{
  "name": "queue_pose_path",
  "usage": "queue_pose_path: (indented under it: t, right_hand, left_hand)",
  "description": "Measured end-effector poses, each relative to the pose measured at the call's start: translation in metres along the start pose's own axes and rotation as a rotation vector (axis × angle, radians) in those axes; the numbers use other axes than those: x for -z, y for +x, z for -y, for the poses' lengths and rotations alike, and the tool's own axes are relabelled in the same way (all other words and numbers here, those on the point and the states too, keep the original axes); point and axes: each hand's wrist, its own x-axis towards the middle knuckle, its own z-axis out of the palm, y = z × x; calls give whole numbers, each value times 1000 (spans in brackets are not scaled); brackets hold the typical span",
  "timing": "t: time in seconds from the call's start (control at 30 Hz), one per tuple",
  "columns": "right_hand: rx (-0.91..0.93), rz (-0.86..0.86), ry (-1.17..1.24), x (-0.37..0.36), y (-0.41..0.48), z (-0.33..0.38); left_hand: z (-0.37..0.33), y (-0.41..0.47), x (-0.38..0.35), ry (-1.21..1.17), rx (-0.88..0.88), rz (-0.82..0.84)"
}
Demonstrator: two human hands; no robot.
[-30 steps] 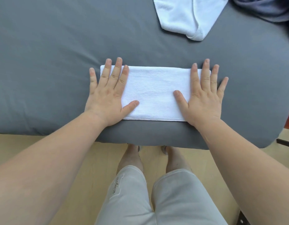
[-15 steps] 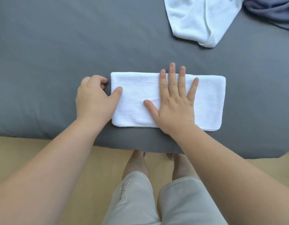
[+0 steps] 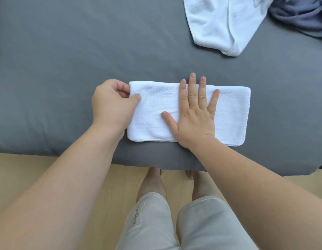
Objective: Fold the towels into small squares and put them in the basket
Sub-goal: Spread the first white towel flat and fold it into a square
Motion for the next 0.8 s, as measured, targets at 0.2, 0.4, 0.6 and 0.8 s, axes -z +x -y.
queue_pose_path:
  t: [0.2, 0.4, 0.6, 0.8]
  right_hand:
    - [63, 17, 242, 14, -4, -10]
    - [-67, -147, 728, 43, -43, -50]
    - [-375, -65, 1272, 57, -69, -108]
    - [-420, 111, 1436, 53, -69, -135]
  left_hand:
    - [-26, -34, 8, -19, -169, -80]
    - [-76, -91, -21, -36, -453, -20]
    - [-97, -125, -112, -133, -532, -1]
    - [-84, -120, -178, -30, -504, 109]
